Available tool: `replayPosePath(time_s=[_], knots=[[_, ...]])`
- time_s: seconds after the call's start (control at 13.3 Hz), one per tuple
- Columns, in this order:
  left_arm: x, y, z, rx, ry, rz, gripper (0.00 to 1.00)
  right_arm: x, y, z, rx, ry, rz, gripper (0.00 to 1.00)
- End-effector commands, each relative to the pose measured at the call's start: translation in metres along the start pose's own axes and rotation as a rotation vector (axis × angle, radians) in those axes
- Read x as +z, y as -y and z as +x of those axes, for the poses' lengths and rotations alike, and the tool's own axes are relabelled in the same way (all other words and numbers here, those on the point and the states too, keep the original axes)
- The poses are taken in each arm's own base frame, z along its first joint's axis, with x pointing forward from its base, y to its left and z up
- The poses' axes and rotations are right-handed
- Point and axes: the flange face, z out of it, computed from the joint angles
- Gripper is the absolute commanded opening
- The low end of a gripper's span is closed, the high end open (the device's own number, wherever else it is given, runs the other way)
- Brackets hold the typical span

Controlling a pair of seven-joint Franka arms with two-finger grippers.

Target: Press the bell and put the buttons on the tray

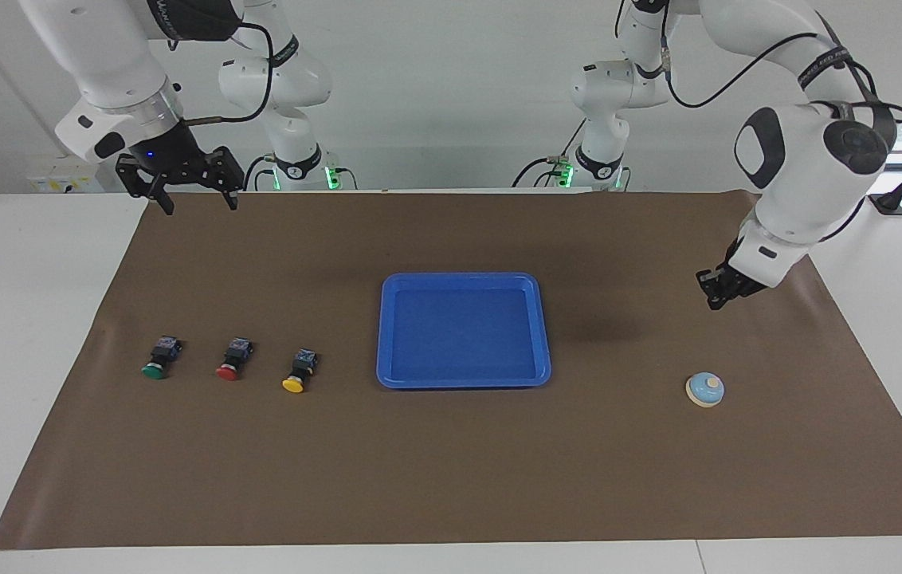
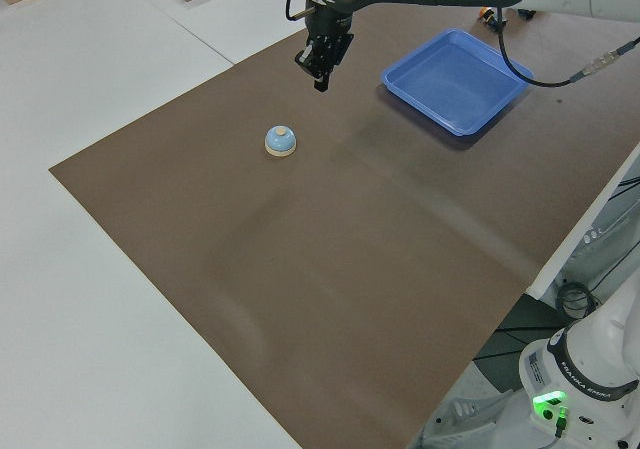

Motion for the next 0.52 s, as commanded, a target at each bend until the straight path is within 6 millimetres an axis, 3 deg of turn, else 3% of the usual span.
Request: replayPosePath(time_s=[0.0,0.15,0.45], knots=[[0.039,0.003,0.041,-0.022,-0.04,-0.019,0.0,-0.002,-0.005,-0.004,-0.018,-0.004,0.001,1.0],[0.06,0.011,0.046,-0.03,-0.058,-0.011,0.0,-0.002,-0.005,-0.004,-0.018,-0.004,0.001,1.0],[0.079,0.031,0.039,-0.049,-0.038,-0.007,0.0,-0.001,-0.005,-0.004,-0.018,-0.003,0.001,1.0]])
